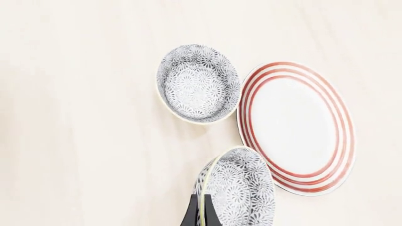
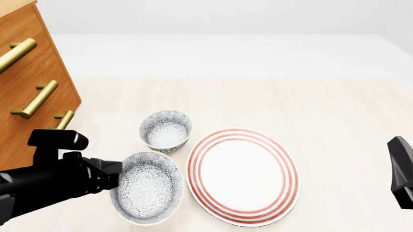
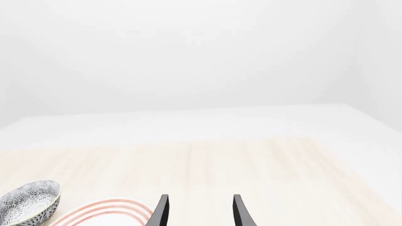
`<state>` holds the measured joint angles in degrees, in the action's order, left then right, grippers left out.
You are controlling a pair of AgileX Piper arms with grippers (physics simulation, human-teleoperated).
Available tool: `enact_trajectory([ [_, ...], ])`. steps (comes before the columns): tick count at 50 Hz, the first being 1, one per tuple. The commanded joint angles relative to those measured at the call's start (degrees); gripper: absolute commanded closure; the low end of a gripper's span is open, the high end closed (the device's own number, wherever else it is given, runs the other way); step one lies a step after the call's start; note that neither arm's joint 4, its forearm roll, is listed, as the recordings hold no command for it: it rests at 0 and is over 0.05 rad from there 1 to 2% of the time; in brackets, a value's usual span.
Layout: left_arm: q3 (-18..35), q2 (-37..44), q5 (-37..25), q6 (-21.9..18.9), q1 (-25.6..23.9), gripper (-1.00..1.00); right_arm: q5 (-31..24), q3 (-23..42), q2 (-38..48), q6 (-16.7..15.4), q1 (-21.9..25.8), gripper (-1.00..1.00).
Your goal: Stack the bowl in the middle on the bowl at the back.
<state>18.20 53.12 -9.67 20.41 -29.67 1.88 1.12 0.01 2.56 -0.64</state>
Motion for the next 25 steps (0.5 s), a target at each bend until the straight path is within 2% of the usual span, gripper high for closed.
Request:
enact_trajectory([
  [1, 6.08, -13.24, -16.3, -0.79, -0.25, 1.0, 0.13, 0.04, 0.0, -0.49, 0.21, -1.0],
  [19, 15.68, -23.03, -30.19, 3.29, -6.88, 1.0, 0.03, 0.24, 0.0, -0.78, 0.23, -1.0],
  [20, 22.03, -24.03, -34.48, 7.62, -17.2, 1.0, -0.01, 0.37, 0.01, -0.61, 0.2, -1.0],
  [25, 23.71, -23.66, -35.39, 8.25, -19.29, 1.0, 0.04, 0.38, 0.01, -0.56, 0.21, -1.0],
])
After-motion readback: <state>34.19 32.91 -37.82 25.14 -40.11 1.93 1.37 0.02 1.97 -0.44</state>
